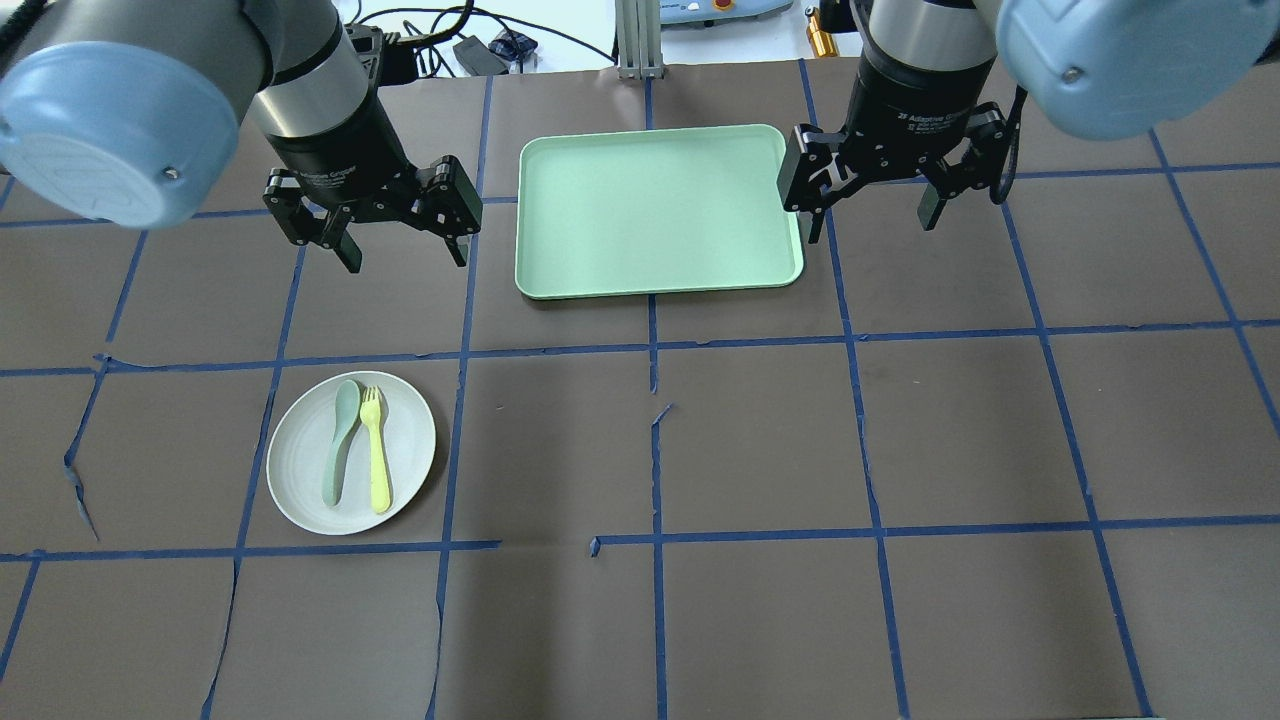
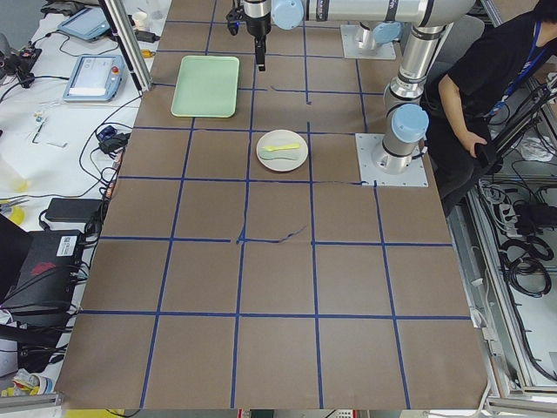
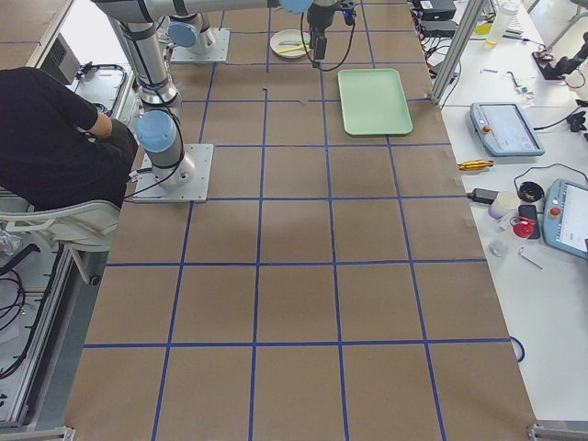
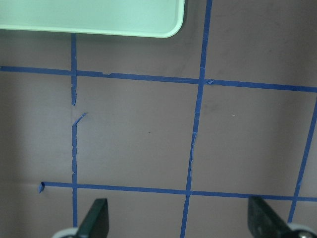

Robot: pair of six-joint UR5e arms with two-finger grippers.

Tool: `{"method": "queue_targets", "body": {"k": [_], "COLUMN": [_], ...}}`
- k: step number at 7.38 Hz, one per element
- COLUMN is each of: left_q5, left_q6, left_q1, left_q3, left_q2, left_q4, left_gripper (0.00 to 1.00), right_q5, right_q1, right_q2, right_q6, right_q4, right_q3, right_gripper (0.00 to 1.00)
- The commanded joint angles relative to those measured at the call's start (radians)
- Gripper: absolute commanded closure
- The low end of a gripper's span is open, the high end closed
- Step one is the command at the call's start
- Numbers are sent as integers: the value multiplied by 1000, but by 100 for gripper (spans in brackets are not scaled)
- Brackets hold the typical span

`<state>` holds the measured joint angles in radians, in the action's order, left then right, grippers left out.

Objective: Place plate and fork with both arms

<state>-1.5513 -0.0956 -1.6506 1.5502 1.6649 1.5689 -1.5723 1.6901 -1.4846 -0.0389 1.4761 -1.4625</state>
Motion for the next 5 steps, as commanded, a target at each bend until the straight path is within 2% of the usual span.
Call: {"method": "queue_targets", "body": {"k": [1, 5], "left_q5": [-1, -1], "left_q6": [-1, -1], "left_q1": [0, 0], "left_q3": [5, 17], "left_q2": [2, 6], "left_q4": [0, 0], "left_gripper": [0, 0], "right_q5": [-3, -2], "right_q1": [0, 0], "right_q2": [0, 6], "right_q6": [-1, -1], "right_q4": [1, 12], "right_q3": [-5, -12], "right_gripper": [0, 0]}}
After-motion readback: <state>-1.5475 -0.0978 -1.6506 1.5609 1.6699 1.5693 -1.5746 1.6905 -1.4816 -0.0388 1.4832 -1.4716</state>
